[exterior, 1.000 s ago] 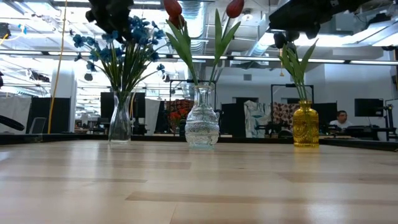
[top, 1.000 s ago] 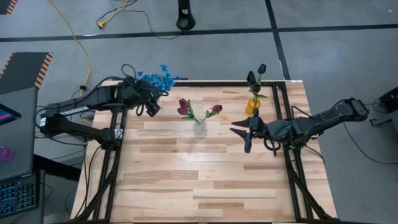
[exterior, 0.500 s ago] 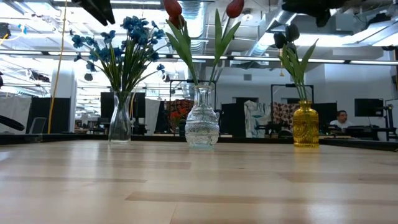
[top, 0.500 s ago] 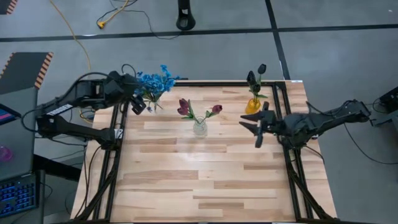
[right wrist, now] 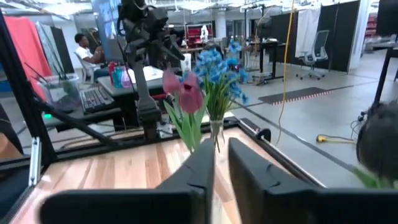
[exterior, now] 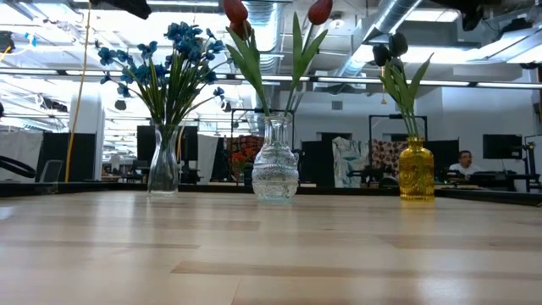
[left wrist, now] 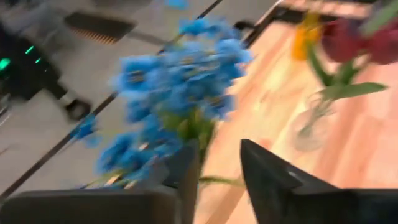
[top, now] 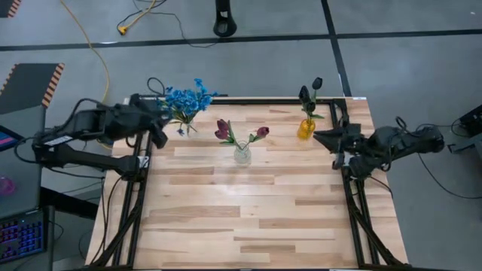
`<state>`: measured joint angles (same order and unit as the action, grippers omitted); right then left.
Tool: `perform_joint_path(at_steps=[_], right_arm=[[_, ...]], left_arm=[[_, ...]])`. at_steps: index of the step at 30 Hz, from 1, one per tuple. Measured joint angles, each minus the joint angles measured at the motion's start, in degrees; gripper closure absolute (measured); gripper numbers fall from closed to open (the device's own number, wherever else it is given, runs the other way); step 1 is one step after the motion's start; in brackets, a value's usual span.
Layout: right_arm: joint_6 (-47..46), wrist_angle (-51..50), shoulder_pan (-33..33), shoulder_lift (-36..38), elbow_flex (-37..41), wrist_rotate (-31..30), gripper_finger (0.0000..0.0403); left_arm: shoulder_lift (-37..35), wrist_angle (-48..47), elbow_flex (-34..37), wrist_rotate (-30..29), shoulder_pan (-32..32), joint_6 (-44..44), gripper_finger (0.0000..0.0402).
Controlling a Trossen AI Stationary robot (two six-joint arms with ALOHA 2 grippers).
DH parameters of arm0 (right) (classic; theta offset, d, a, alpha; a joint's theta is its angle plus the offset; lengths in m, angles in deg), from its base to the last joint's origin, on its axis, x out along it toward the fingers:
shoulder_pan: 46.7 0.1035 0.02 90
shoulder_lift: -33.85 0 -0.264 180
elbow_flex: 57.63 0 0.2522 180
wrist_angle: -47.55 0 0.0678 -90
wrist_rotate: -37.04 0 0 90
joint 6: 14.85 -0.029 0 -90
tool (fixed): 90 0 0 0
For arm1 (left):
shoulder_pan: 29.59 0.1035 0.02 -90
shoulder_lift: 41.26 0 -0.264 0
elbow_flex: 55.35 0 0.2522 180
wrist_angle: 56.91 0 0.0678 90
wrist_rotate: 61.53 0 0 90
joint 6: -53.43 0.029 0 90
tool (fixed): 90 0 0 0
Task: Sort flowers into vase by color
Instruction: Return to Home Position
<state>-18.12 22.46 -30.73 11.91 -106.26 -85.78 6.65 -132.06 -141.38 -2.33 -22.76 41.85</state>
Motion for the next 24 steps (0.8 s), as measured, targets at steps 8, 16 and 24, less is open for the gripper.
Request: perform_joint_path(at_steps=[8, 16, 24], right_arm=[[-0.83, 6.09, -0.04, 2.21, 9.21, 0.02, 0.0384], [-2.75, 12.09, -2.68, 2.19, 16.72, 4.49, 0.0364], [-2.77, 17.46, -9.87, 2.2, 21.88, 13.79, 0.038]], left_arm=[[-8.43, 26.32, 20.87, 0.61, -4.9, 9.07, 0.0396], [-20.97, 44.83, 37.71, 8.72, -5.46, 13.9, 0.04], [-34.63, 52.92, 49.25, 9.63, -5.46, 16.72, 0.0401]])
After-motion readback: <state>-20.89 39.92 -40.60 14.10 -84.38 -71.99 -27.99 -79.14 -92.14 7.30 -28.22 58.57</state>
